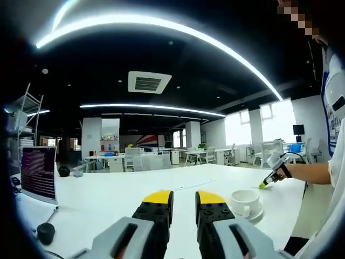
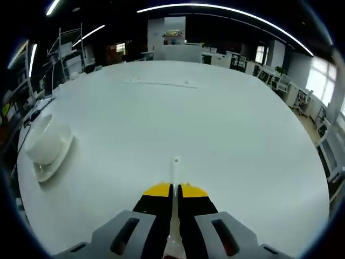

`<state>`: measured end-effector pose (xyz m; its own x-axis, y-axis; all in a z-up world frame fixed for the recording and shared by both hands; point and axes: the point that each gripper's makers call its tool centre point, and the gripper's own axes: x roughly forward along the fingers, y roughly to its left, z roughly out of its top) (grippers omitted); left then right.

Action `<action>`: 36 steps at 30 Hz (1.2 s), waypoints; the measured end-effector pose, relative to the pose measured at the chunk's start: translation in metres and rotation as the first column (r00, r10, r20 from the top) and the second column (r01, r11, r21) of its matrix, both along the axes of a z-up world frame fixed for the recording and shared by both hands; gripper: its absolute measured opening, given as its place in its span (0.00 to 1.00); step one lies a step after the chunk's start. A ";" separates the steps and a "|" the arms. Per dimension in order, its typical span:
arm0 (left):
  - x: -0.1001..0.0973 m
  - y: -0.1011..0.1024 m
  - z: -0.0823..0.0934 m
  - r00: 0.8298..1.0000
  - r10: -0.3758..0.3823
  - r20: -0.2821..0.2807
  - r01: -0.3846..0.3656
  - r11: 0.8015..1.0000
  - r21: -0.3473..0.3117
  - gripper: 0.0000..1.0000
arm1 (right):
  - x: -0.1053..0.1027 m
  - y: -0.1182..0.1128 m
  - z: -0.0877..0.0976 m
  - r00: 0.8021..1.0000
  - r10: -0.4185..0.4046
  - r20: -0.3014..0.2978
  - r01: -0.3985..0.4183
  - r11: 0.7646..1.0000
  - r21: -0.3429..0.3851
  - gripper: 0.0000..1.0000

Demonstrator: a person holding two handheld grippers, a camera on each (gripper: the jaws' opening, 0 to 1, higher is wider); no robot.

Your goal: Tidy tabletop coffee trays, cups and spoons，present forward

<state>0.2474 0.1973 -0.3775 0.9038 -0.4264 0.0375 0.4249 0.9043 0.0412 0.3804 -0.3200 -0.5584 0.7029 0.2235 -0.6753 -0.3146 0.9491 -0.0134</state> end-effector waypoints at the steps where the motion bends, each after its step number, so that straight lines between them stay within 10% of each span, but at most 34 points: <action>1: 0.000 0.000 0.001 1.000 0.001 0.002 -0.001 1.000 0.001 0.19 | 0.000 0.000 0.000 1.000 -0.003 0.001 0.003 1.000 0.005 0.05; 15: -0.004 0.004 0.001 1.000 0.014 0.001 -0.014 1.000 0.005 0.19 | -0.002 0.008 0.009 0.999 -0.011 0.037 0.010 1.000 0.005 0.04; 36: -0.004 0.007 0.003 1.000 0.005 0.003 -0.005 1.000 -0.015 0.19 | 0.000 0.029 0.097 0.970 0.016 0.241 -0.027 0.999 0.042 0.04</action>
<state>0.2434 0.2039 -0.3746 0.9058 -0.4212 0.0470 0.4202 0.9069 0.0290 0.3807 -0.2910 -0.4613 0.8379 0.2666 -0.4763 -0.3280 0.9434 -0.0490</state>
